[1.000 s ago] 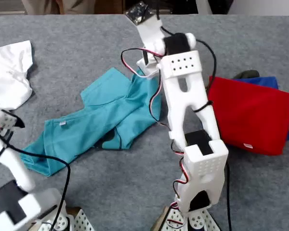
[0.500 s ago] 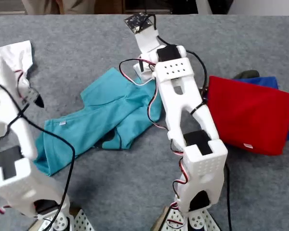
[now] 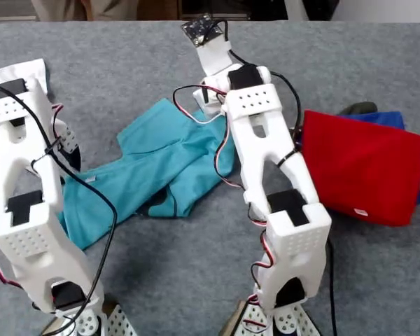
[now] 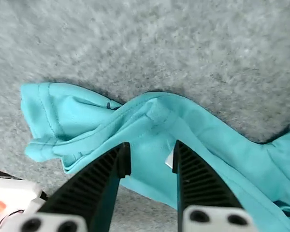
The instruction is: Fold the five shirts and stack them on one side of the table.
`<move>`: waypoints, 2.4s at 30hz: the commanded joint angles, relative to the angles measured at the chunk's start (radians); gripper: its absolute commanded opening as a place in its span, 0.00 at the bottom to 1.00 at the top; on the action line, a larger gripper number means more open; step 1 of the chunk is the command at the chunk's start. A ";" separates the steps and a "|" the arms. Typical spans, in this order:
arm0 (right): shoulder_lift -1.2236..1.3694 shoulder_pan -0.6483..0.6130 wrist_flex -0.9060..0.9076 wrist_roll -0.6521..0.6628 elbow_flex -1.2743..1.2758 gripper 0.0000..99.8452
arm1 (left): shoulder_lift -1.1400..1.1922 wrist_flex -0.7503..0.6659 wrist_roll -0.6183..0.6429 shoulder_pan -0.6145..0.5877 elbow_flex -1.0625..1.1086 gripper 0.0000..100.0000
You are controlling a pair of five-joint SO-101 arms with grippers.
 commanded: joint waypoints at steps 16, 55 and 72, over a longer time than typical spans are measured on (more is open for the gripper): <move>-0.002 -0.007 -0.035 -0.006 -0.002 0.00 | 0.105 0.006 0.060 0.020 -0.160 0.15; -0.002 -0.007 -0.037 -0.006 -0.004 0.00 | 0.249 -0.025 0.104 0.015 -0.155 0.15; -0.004 -0.007 -0.037 -0.006 -0.004 0.00 | 0.305 -0.023 0.106 0.018 -0.161 0.10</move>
